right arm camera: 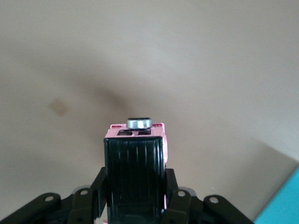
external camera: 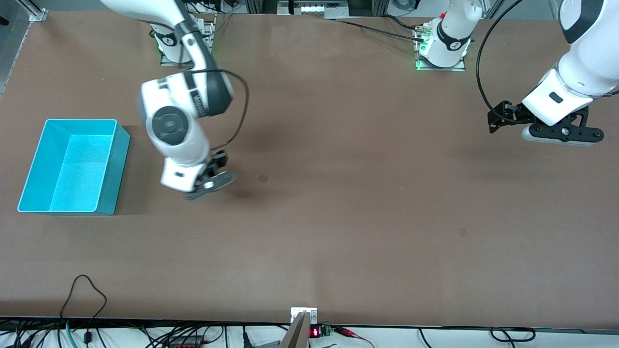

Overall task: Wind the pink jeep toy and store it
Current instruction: 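Lift the jeep with the right gripper and carry it to the blue bin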

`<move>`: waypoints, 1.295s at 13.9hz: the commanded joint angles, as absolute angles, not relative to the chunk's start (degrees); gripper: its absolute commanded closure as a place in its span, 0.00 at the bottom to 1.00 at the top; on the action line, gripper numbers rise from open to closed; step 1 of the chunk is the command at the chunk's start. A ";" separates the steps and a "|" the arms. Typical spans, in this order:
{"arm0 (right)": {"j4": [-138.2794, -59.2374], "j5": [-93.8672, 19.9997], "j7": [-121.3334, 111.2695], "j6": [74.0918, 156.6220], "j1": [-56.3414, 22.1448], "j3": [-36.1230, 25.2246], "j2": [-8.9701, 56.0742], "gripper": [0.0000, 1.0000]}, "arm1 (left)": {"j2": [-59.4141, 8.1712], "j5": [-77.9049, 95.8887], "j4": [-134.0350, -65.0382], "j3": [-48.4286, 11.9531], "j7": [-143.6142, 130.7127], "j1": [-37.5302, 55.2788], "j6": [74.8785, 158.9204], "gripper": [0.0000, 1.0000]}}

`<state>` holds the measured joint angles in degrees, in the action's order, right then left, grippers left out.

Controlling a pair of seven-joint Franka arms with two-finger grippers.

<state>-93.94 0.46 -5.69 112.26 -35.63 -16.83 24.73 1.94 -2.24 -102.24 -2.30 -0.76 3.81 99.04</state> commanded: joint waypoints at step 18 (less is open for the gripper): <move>-119.43 0.88 -24.43 136.03 2.98 -17.23 14.41 1.00 | 2.46 -3.08 -100.72 -2.20 -1.32 3.96 96.59 0.00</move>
<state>-114.79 0.63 -22.24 131.84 0.95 -18.48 16.59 1.95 -2.24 -101.35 -2.28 -0.76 3.80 97.80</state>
